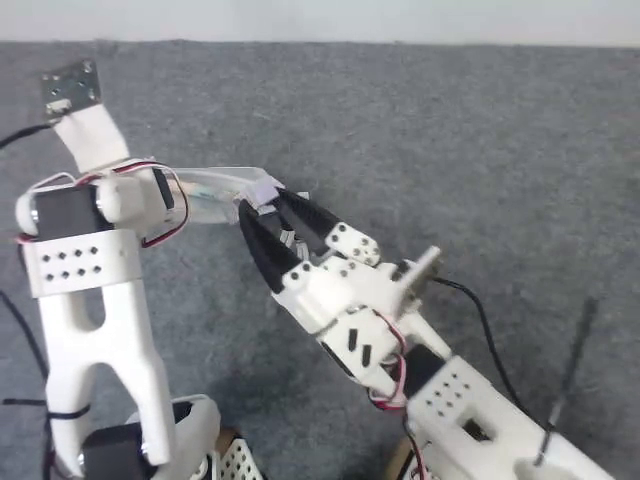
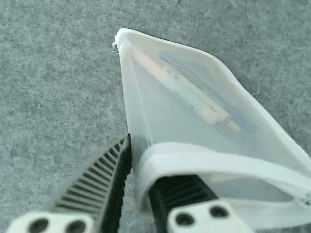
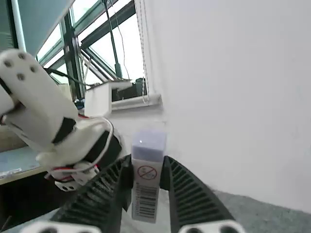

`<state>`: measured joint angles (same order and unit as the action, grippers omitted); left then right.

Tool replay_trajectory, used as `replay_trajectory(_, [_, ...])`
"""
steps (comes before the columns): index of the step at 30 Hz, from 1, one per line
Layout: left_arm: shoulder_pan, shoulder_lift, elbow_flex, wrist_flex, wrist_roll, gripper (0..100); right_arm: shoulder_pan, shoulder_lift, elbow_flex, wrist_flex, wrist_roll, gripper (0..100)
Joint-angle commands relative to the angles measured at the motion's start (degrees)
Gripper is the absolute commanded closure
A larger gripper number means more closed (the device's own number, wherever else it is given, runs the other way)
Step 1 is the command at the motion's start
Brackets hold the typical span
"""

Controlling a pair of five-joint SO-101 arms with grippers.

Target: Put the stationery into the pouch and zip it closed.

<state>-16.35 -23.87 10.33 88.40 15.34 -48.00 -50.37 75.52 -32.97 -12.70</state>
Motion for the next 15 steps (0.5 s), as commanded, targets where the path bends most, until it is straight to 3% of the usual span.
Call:
replay_trajectory(1, [0.5,-2.2,-2.3,-0.2,-0.2,99,-0.4,8.2,-5.0,-6.5,0.9,99.2])
replay_trajectory(7, [0.5,-2.2,-2.3,-0.2,-0.2,99,-0.4,18.6,-5.7,-15.5,1.0,99.2])
replay_trajectory(15, [0.5,-2.2,-2.3,-0.2,-0.2,99,-0.2,28.2,-9.1,-16.6,1.0,99.2])
